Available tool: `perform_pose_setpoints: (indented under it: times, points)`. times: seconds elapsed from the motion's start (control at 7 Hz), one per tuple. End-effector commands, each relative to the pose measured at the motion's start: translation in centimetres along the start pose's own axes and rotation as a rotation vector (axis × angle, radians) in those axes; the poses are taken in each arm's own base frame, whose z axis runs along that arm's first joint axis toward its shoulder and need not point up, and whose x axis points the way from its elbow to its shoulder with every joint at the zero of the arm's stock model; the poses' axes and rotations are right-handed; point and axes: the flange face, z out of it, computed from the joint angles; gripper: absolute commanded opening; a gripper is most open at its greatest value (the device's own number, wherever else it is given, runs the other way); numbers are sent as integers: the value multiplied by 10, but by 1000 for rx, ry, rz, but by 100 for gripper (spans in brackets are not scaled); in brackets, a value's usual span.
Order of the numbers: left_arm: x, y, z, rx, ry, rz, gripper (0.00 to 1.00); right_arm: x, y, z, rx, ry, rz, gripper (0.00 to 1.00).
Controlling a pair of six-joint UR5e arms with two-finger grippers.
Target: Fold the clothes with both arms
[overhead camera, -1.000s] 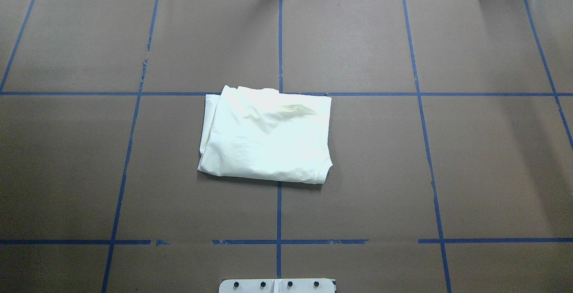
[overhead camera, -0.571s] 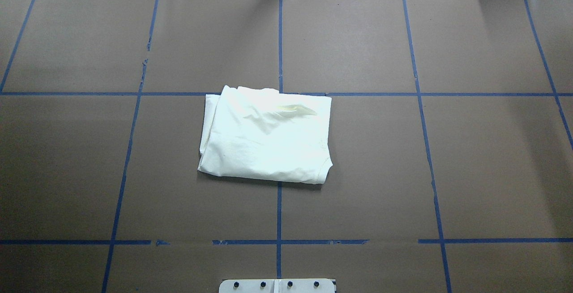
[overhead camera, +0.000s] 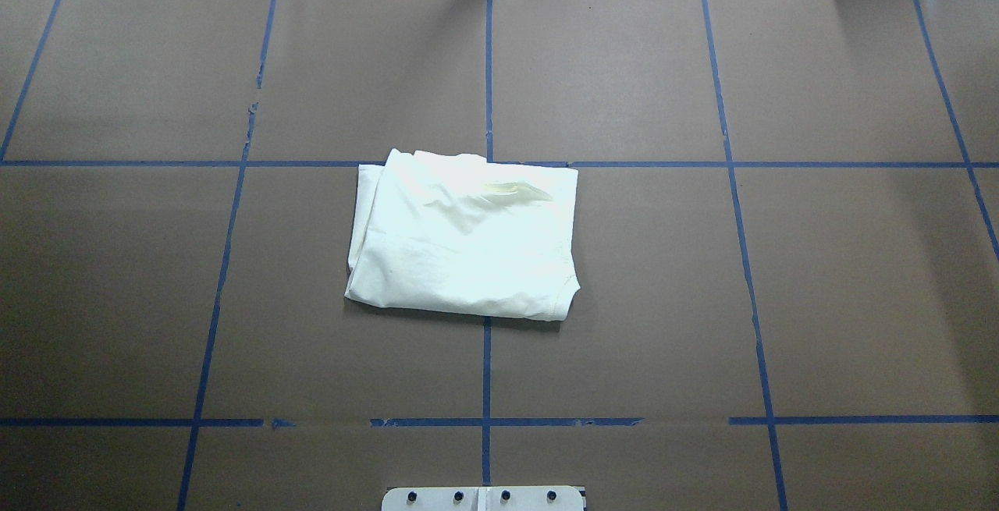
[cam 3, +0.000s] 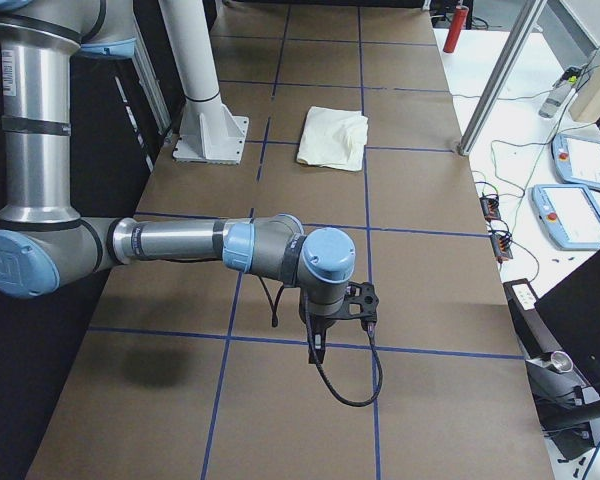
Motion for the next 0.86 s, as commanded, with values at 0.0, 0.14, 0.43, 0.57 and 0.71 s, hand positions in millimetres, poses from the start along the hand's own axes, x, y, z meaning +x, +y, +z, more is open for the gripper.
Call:
perform_pose_setpoints:
  times: [0.0,0.14,0.43,0.57,0.71]
  points:
    - [-1,3,1,-1,-3,-4,100,-4,-1,0,10,-49,-4,100]
    - [0,3,1,5,-6,3,100,-6,-2,-1,14,-48,-17,100]
    - [-2,3,3,5,-8,8,100,1,16,5,-5,1,-13,100]
    - [-3,3,4,2,-7,5,100,3,17,7,-5,6,-6,100]
    - [-3,4,5,-1,-7,1,100,0,13,5,-1,4,-7,100]
